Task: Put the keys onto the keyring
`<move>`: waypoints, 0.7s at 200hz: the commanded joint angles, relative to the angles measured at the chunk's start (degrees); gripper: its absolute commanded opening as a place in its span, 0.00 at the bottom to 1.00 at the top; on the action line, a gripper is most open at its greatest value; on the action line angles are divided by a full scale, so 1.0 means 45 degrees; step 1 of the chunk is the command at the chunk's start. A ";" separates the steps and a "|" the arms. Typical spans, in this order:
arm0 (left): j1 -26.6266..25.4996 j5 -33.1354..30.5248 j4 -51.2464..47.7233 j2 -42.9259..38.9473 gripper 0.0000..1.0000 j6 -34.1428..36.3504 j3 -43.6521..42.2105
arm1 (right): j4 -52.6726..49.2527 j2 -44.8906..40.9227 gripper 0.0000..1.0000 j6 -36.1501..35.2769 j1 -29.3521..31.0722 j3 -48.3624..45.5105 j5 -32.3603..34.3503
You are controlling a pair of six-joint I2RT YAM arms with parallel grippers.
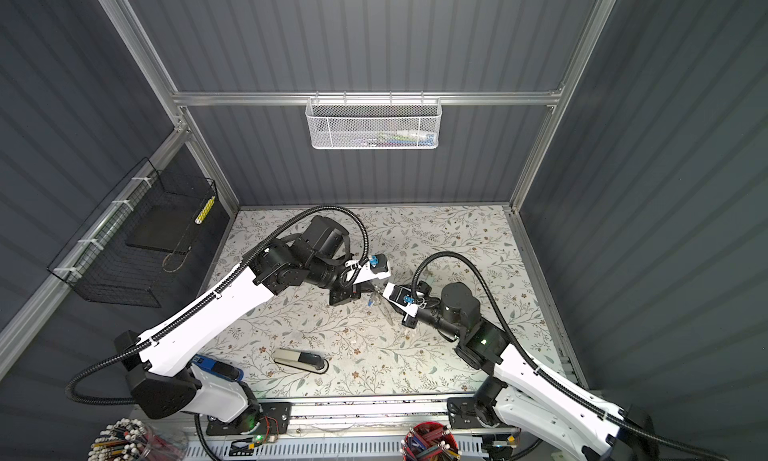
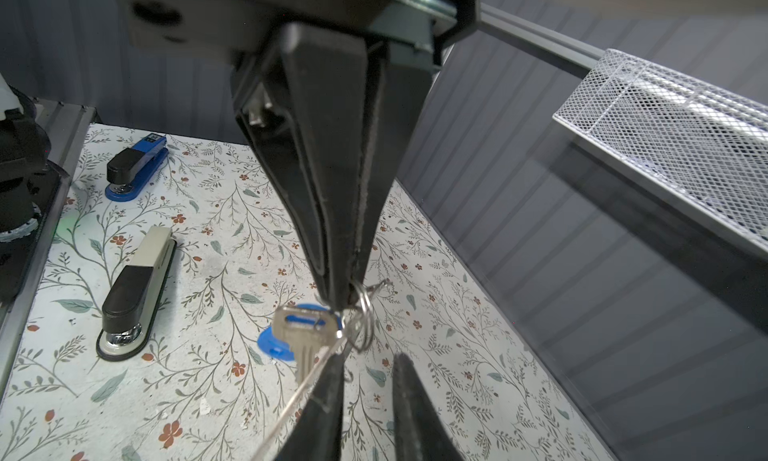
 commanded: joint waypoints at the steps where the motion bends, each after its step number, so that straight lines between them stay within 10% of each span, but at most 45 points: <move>1: -0.0100 0.0017 -0.0228 0.0090 0.00 0.0218 0.0398 | 0.0974 -0.0065 0.24 0.0351 0.0079 -0.0072 -0.0092; 140: -0.0360 0.0495 0.0154 -0.0211 0.00 0.1004 0.0049 | 0.1197 0.0292 0.01 0.1084 0.0078 -0.0132 -0.0476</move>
